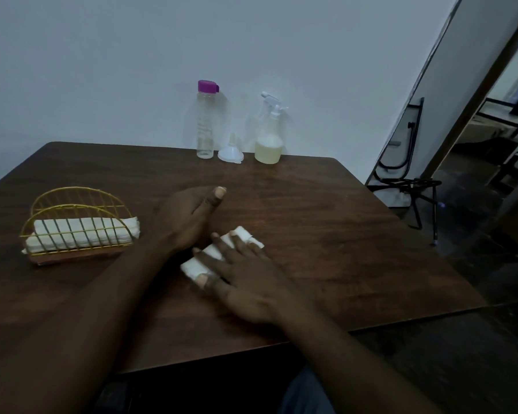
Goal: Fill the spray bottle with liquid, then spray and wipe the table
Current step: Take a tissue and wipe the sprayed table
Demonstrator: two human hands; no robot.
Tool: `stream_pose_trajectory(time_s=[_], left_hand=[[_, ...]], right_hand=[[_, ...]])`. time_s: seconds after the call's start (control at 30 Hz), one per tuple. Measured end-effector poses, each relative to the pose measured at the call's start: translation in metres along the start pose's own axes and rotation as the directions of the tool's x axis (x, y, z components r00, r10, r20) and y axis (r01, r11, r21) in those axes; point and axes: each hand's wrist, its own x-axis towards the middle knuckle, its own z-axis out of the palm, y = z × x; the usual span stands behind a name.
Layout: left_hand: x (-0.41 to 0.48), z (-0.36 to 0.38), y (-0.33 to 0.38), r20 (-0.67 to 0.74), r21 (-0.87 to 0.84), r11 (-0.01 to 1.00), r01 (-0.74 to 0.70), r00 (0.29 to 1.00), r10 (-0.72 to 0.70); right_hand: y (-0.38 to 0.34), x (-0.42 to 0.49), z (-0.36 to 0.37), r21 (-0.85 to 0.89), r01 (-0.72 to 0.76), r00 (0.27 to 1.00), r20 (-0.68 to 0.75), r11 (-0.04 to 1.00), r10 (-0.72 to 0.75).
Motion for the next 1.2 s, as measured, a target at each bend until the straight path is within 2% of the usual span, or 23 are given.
stream_pose_trajectory(time_s=[0.1,0.13,0.27,0.47,0.77,1.0,1.2], left_hand=[[-0.006,0.002,0.011,0.096,0.022,0.985,-0.173,0.981,0.171],[-0.007,0.003,0.012,0.127,0.042,0.980,-0.196,0.974,0.189],[-0.002,0.006,0.002,0.150,0.116,0.977,-0.182,0.975,0.164],[-0.005,0.004,0.001,0.139,0.177,0.966,-0.190,0.976,0.166],[-0.016,0.034,0.043,0.263,0.270,0.923,-0.273,0.943,0.202],[-0.017,0.054,0.057,0.263,0.309,0.907,-0.286,0.942,0.208],[-0.011,0.051,0.035,0.196,0.338,0.918,-0.209,0.969,0.149]], right_hand=[[0.040,-0.014,-0.009,-0.024,-0.146,0.989,-0.019,0.989,0.145],[0.050,-0.019,-0.012,-0.028,-0.184,0.983,-0.025,0.983,0.183],[0.109,-0.045,-0.024,-0.060,-0.335,0.942,-0.055,0.940,0.332],[0.181,-0.100,-0.035,-0.011,-0.547,0.833,-0.110,0.837,0.543],[0.188,-0.121,-0.032,0.018,-0.545,0.831,-0.120,0.839,0.543],[0.231,-0.025,-0.062,0.012,-0.584,0.807,-0.094,0.812,0.582],[0.254,0.059,-0.088,-0.003,-0.618,0.785,-0.051,0.786,0.617]])
